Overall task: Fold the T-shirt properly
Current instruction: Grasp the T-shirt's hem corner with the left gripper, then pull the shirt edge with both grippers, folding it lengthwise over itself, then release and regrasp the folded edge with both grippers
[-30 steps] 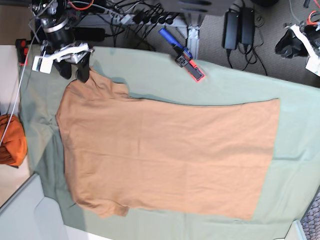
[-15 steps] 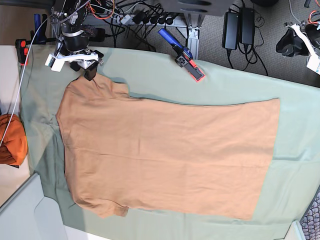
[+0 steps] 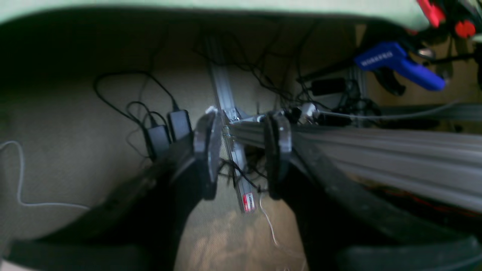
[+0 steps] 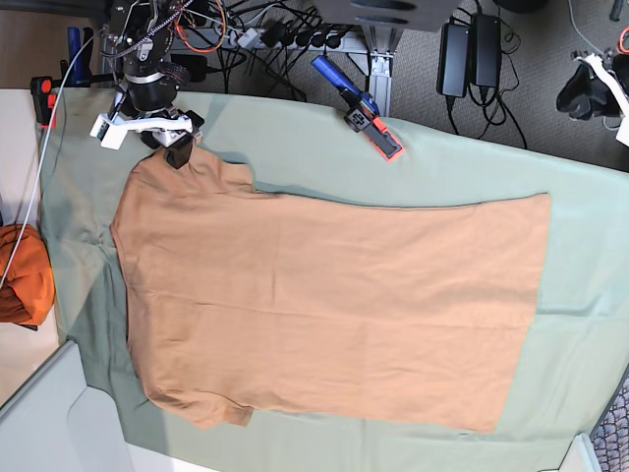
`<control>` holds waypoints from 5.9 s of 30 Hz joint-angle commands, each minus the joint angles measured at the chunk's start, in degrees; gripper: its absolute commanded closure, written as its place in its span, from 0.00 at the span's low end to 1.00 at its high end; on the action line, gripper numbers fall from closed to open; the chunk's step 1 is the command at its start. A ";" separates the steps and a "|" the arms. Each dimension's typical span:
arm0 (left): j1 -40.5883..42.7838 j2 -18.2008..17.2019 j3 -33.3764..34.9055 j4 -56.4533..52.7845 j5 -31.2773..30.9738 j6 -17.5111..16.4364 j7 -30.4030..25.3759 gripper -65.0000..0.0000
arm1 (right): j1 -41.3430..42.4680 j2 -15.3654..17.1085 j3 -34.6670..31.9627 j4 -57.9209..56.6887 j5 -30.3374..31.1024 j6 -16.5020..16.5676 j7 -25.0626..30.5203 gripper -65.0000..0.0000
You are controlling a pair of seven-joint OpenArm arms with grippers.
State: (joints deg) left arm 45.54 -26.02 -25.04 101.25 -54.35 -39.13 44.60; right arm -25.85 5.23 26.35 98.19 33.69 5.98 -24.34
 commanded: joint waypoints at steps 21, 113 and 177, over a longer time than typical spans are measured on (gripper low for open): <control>-12.37 -3.45 -2.91 -1.01 -1.01 -0.87 -1.09 0.43 | 0.42 0.31 -5.16 0.52 -2.89 0.66 -0.09 0.46; -48.83 -5.27 17.59 -26.93 -13.42 -0.87 5.75 1.00 | 19.30 13.05 -1.81 -6.47 -0.28 9.97 -6.54 1.00; -53.29 -3.34 19.80 -30.95 -15.30 -0.87 14.78 0.41 | 31.04 13.20 15.85 -22.71 2.73 11.74 -14.62 0.38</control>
State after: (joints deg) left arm -6.48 -28.40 -4.82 69.32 -68.34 -39.29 60.23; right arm 4.12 17.21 42.06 74.70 35.77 13.80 -40.18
